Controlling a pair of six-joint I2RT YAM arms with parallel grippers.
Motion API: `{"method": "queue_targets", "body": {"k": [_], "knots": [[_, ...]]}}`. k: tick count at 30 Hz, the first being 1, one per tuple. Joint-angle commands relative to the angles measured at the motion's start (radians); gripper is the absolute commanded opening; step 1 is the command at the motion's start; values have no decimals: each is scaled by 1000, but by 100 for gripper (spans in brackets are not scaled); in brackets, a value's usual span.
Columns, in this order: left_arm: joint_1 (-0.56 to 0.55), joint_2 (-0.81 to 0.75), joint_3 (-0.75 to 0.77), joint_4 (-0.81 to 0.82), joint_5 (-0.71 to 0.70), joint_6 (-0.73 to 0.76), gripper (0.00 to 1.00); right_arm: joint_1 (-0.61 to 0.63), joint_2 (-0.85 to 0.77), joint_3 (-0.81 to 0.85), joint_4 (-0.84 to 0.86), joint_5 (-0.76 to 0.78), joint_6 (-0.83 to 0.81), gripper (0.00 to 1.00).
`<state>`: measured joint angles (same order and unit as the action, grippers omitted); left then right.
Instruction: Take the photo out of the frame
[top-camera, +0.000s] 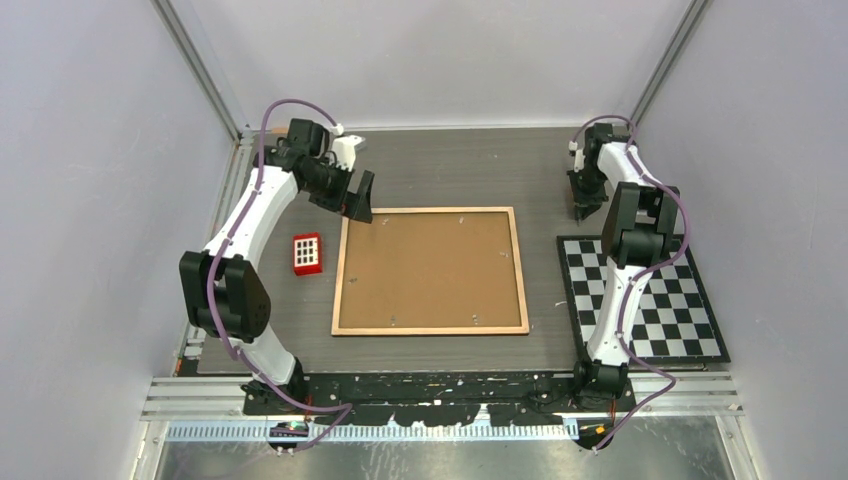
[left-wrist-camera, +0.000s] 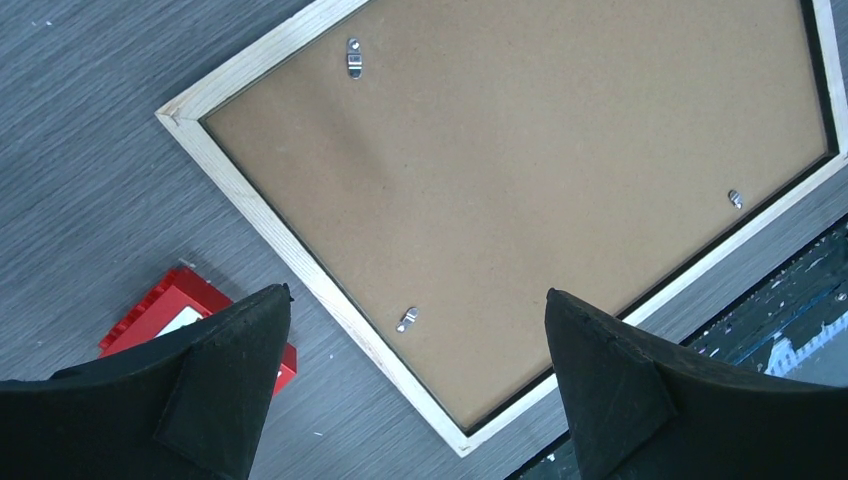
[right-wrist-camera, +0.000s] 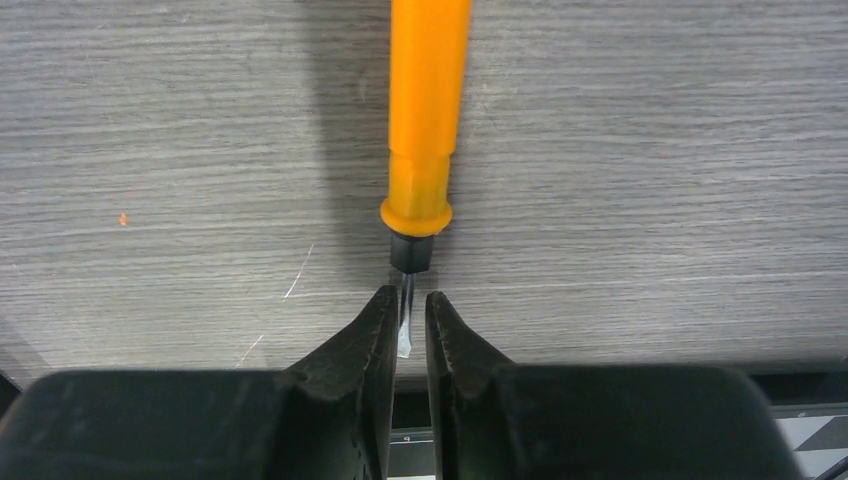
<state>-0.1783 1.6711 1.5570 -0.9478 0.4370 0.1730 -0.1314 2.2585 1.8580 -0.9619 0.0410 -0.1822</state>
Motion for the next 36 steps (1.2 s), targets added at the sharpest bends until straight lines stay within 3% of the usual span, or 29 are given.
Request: {"method": "queue_targets", "body": {"k": [1,11,21,27,30,36], "knots": [[0,-24,15,-15,5,32,100,-5,-4,42,-7,9,-11,24],[-34,-34,6,-138,73,216,100,-5,-25,65,-22,-23,-6,42],[-228,-176,-242,-80,9,425,100,-5,-96,88,-43,-118,-5,57],[-390,-215,-426,48,-54,469,99,8,-199,49,-16,-233,-20,70],[-456,-207,-464,116,-63,459,96,13,-263,9,16,-272,-16,81],[-605,-173,-543,282,-135,517,91,15,-423,-122,159,-316,-18,90]]}}
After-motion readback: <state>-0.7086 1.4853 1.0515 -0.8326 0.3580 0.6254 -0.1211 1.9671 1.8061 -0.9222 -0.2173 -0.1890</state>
